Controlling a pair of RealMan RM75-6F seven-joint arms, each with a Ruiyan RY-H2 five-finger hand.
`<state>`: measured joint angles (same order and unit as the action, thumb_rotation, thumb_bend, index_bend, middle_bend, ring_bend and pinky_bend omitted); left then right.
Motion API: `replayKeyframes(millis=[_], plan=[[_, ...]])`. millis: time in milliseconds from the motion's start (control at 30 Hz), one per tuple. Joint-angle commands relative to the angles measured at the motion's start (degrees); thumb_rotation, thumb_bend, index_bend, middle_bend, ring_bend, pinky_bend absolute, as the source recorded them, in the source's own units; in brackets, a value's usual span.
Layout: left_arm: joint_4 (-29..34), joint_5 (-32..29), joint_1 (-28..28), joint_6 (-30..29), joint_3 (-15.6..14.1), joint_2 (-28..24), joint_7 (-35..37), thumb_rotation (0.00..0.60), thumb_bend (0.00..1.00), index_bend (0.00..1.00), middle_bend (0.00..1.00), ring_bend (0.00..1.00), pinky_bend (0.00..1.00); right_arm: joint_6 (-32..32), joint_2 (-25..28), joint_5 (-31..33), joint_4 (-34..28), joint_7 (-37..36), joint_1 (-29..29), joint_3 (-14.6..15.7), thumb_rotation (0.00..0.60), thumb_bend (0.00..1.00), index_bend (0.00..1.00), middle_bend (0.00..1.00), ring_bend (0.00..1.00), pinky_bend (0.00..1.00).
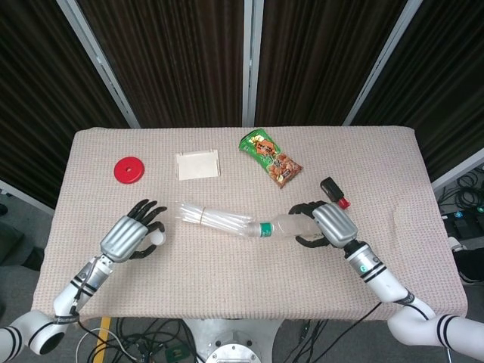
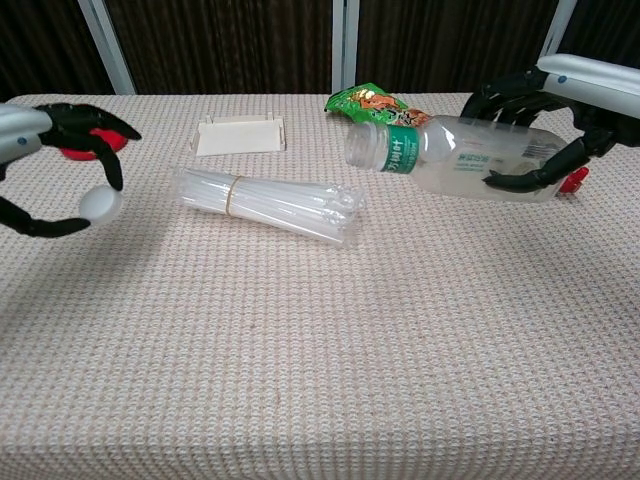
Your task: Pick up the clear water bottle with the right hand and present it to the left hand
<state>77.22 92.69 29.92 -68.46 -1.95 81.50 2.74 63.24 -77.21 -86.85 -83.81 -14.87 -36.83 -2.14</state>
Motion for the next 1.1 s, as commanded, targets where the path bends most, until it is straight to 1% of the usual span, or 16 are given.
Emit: replayKeyframes(millis=[33,100,167,233,300,367,400,467,533,567,600,733,833,967,1100], plan=[[-2.4,-1.2,-0.2,2.4,-1.1,2.5,-3.0,0.600,0.36,0.45,0.10,0.00,0.00,-1.3,0.8,0.7,-0.9,2.2,0.9,1.0,0.600,0.46,0.62,0.52,0.41,0.50],[-2.4,-1.5,-0.1,3.4,-1.3,3.2,-4.3,0.600,0.36,0.41,0.10,0.00,0.00,-2.1,0.4,0.8,-0.5,3.3,1.1,1.5,0.600,0.46,0.62,0.52,0.39,0.49],[-1.7,-1.9,0.0,3.7,-1.0,3.1,-4.8,0.600,0.34,0.33,0.09,0.00,0.00,-2.5,-0.3,0.5,0.3,4.9,1.2,1.8,0.600,0.46,0.61,0.51,0.37,0.47],[-1.2,-2.0,-0.2,3.1,-0.6,3.0,-4.9,0.600,0.30,0.26,0.09,0.00,0.00,-2.8,-1.0,0.3,0.8,6.2,1.2,2.1,0.600,0.46,0.59,0.49,0.35,0.45],[-0.6,-2.1,-0.4,2.0,-0.1,2.7,-4.3,0.600,0.24,0.22,0.09,0.00,0.00,-3.1,-1.8,0.1,1.7,7.5,1.3,2.3,0.600,0.46,0.58,0.47,0.33,0.43],[0.1,-1.9,-0.8,0.8,0.3,2.2,-2.9,0.600,0.18,0.20,0.09,0.00,0.00,-4.0,-2.6,0.3,2.5,8.6,1.3,2.6,0.600,0.46,0.53,0.45,0.30,0.39],[0.5,-1.7,-1.0,-0.2,0.5,1.7,-2.1,0.600,0.14,0.19,0.09,0.00,0.00,-4.8,-3.0,0.5,2.9,9.6,1.2,2.9,0.600,0.46,0.48,0.43,0.27,0.36],[0.9,-1.6,-1.7,-2.1,1.2,0.9,-2.0,0.600,0.10,0.18,0.09,0.00,0.00,-6.4,-3.3,1.2,3.3,12.1,1.1,3.4,0.600,0.43,0.33,0.33,0.16,0.25],[1.4,-2.1,-2.8,-5.0,2.4,0.1,-2.6,0.600,0.08,0.18,0.09,0.00,0.00,-8.7,-3.1,3.3,2.1,15.1,1.1,3.6,0.600,0.38,0.10,0.18,0.03,0.09],[1.7,-2.6,-3.3,-6.1,2.9,-0.4,-2.7,0.600,0.07,0.18,0.09,0.00,0.00,-9.3,-3.0,4.1,1.3,16.1,1.1,3.5,0.600,0.36,0.03,0.12,0.00,0.04],[2.4,-3.2,-3.8,-7.4,3.7,-1.2,-2.7,0.600,0.07,0.18,0.09,0.00,0.00,-9.8,-2.7,5.0,0.4,17.3,1.2,3.4,0.600,0.35,0.01,0.09,0.00,0.01],[4.0,-6.0,-6.2,-10.0,5.3,-4.5,-2.6,0.600,0.07,0.18,0.09,0.00,0.00,-7.7,-0.9,5.5,-2.8,17.8,2.2,2.4,0.600,0.31,0.00,0.02,0.00,0.00],[4.1,-8.3,-8.5,-11.5,5.7,-6.7,-2.8,0.600,0.06,0.18,0.09,0.00,0.00,-2.9,2.3,4.7,-5.7,17.4,4.4,1.7,0.600,0.29,0.00,0.01,0.00,0.00],[4.2,-11.2,-11.8,-12.4,5.2,-9.2,0.2,0.600,0.06,0.18,0.09,0.00,0.00,5.1,7.1,4.0,-8.0,17.7,9.1,1.7,0.600,0.29,0.00,0.04,0.00,0.00],[4.2,-13.3,-15.8,-13.2,3.9,-11.2,4.8,0.600,0.06,0.18,0.09,0.00,0.00,15.2,10.8,3.7,-8.6,16.4,16.0,2.2,0.600,0.30,0.00,0.10,0.00,0.01]])
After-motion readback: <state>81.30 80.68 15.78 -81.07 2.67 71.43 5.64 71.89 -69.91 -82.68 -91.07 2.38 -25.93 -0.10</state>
